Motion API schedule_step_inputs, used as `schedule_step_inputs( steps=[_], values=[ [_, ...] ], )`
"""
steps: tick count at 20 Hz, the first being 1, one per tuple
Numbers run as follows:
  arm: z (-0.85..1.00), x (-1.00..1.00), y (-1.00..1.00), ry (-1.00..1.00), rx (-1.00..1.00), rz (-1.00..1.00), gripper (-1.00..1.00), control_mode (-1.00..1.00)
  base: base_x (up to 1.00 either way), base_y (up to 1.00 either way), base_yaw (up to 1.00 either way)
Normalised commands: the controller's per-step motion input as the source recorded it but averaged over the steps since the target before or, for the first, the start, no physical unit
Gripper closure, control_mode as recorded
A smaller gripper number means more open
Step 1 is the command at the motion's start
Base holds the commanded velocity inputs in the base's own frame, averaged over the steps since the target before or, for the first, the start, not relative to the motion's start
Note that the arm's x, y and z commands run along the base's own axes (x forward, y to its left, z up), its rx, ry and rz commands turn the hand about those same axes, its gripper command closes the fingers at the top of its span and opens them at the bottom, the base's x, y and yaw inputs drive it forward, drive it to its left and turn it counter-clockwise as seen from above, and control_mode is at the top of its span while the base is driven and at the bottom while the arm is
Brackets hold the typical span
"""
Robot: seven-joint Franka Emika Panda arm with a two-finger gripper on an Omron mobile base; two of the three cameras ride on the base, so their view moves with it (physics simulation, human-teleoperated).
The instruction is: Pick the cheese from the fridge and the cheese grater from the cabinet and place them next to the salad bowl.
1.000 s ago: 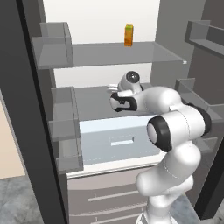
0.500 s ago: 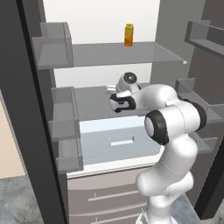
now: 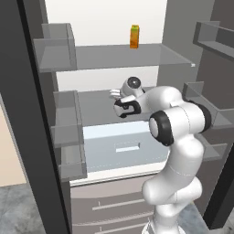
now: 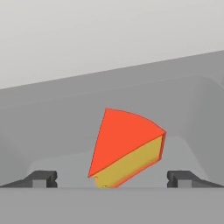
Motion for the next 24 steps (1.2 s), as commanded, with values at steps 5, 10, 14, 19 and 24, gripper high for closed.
schedule_step_inputs(
  steps=[5,10,14,19,24],
  values=[
    [-0.04,0.13,0.0,0.03,0.0,0.0,-1.0,-1.0,0.0,0.0,0.0],
    [-0.11,0.14,0.0,0.08,0.0,0.0,-1.0,-1.0,0.0,0.0,0.0],
    [-0.09,0.18,0.0,0.01,0.0,0.0,-1.0,-1.0,0.0,0.0,0.0],
    [-0.08,0.16,0.0,0.0,0.0,0.0,-1.0,-1.0,0.0,0.0,0.0],
    [-0.1,0.19,0.0,0.0,0.0,0.0,-1.0,-1.0,0.0,0.0,0.0]
  ],
)
